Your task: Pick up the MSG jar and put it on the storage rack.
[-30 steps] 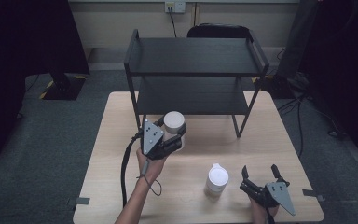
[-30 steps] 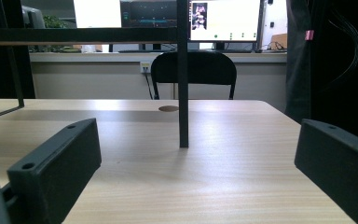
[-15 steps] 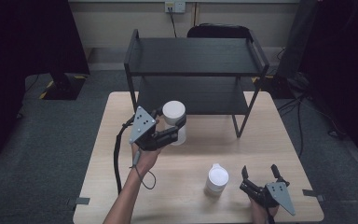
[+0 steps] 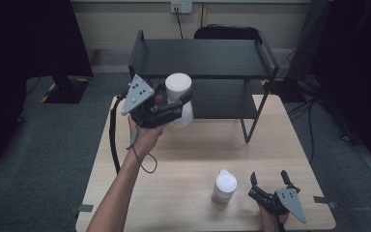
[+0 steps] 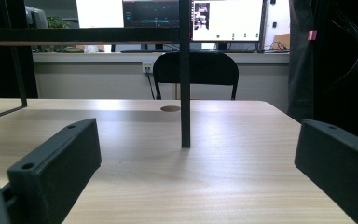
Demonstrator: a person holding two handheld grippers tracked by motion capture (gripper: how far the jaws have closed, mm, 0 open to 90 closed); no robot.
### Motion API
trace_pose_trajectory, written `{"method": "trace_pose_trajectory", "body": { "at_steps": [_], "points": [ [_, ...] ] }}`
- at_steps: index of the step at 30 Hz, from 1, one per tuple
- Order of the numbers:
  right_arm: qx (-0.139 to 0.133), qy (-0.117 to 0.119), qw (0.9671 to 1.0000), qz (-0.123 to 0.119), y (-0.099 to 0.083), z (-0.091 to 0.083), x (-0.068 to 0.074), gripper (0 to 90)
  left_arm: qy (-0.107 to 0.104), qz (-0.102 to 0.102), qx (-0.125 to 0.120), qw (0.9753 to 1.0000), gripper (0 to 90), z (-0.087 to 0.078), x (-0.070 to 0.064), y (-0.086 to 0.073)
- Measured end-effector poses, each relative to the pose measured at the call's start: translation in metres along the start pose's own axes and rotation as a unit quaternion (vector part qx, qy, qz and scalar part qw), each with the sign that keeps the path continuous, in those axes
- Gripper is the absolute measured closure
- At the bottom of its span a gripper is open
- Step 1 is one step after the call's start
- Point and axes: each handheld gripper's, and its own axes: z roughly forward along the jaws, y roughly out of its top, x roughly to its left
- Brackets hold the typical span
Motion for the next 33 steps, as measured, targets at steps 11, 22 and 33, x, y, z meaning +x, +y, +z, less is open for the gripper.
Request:
{"method": "trace_pose_trajectory", "body": {
  "at_steps": [11, 22, 33],
  "points": [
    [0.000, -0.003, 1.0000, 0.000, 0.000, 0.000, 0.001, 0.0, 0.051, -0.004, 0.001, 0.9987, 34.2, 0.043, -0.001, 0.055],
    [-0.001, -0.002, 1.0000, 0.002, 0.000, 0.000, 0.000, 0.0, 0.146, 0.011, 0.024, 0.9889, 34.2, 0.102, -0.007, 0.067],
    [0.000, 0.000, 1.0000, 0.000, 0.000, 0.000, -0.001, 0.0, 0.175, 0.011, 0.024, 0.9842, 34.2, 0.128, -0.003, 0.054]
  ]
}}
